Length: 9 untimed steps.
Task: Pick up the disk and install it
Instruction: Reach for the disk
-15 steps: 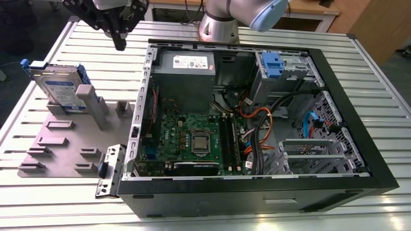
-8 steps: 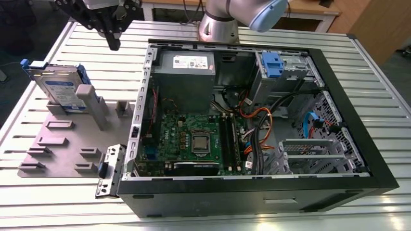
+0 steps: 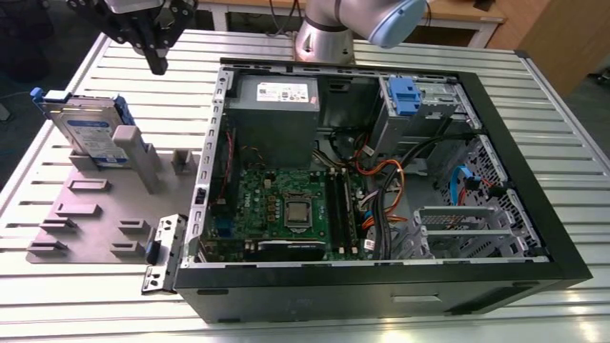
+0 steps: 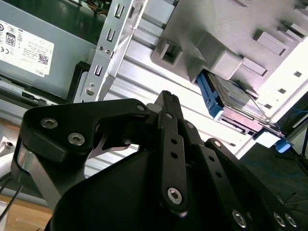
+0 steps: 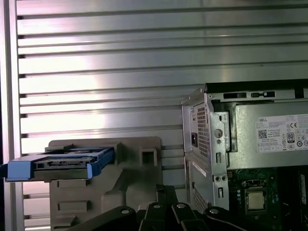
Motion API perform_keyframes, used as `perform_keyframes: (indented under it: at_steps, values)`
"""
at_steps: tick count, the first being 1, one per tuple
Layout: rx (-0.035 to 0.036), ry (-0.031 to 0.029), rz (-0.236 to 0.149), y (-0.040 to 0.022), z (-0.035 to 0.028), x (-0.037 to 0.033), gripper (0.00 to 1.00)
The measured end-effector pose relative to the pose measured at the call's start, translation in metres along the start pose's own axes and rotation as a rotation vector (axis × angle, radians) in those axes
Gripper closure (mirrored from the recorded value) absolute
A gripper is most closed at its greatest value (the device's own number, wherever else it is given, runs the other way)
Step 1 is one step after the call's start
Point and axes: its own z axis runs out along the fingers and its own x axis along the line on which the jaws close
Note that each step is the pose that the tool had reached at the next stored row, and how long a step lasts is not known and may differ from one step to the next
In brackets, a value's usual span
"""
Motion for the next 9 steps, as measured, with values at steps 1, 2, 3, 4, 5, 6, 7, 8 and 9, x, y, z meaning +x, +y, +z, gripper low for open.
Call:
perform_keyframes:
  at_steps: [1, 2, 3, 4, 5, 6, 7, 8, 9]
  values:
    - [0.0000, 0.0000, 0.000, -0.0001, 0.0000, 0.0017, 0.89]
    - [0.0001, 0.0001, 0.000, -0.0002, 0.0000, 0.0034, 0.89]
    - [0.0000, 0.0001, 0.000, -0.0003, 0.0000, 0.0052, 0.89]
    - [0.0000, 0.0001, 0.000, -0.0004, 0.0000, 0.0069, 0.89]
    - [0.0000, 0.0000, 0.000, -0.0005, 0.0000, 0.0083, 0.89]
    - [0.0000, 0.0000, 0.000, -0.0006, 0.0000, 0.0094, 0.89]
    - [0.0000, 0.0000, 0.000, -0.0007, -0.0001, 0.0103, 0.89]
    - [0.0000, 0.0000, 0.000, -0.0007, -0.0001, 0.0108, 0.89]
    - [0.0000, 0.0000, 0.000, -0.0007, -0.0001, 0.0111, 0.89]
